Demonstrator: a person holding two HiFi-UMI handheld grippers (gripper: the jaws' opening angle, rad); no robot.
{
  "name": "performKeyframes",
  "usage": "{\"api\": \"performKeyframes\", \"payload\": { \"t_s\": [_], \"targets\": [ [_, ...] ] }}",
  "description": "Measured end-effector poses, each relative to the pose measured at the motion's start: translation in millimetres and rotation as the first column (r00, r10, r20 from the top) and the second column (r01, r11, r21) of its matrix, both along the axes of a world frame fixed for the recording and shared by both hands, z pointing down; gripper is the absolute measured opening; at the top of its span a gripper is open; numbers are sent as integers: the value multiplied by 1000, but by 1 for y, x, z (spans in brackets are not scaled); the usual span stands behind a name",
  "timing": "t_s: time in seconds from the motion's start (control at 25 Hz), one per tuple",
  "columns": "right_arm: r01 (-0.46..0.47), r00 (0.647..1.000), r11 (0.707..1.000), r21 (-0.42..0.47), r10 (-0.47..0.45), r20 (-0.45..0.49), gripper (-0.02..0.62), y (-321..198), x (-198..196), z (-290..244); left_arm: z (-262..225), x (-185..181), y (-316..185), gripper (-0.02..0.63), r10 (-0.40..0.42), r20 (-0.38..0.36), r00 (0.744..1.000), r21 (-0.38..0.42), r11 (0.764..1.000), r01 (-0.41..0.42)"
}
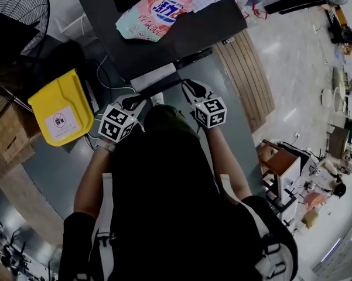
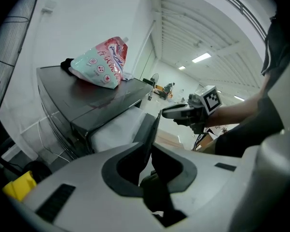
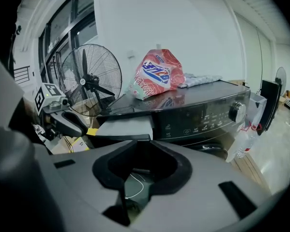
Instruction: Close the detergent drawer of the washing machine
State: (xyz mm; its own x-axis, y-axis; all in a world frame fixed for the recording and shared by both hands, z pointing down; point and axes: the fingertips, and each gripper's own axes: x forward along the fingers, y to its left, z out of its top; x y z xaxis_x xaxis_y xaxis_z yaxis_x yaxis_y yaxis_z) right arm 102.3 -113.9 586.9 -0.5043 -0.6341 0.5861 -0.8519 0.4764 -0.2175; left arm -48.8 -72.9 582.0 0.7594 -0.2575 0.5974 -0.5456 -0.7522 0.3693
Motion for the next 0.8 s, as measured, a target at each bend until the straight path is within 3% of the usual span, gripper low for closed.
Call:
{"api": "performKeyframes", "payload": {
  "t_s": [0.52, 0.8],
  "targets": [
    [25, 999, 1000, 9, -25, 40, 81, -22, -7, 1, -1, -11, -24, 55, -136, 16, 991, 27, 990, 136],
    [33, 997, 999, 5, -33, 70, 86, -32, -11, 0, -10, -24, -51, 9, -272, -39, 961, 0, 962, 272]
  ]
}}
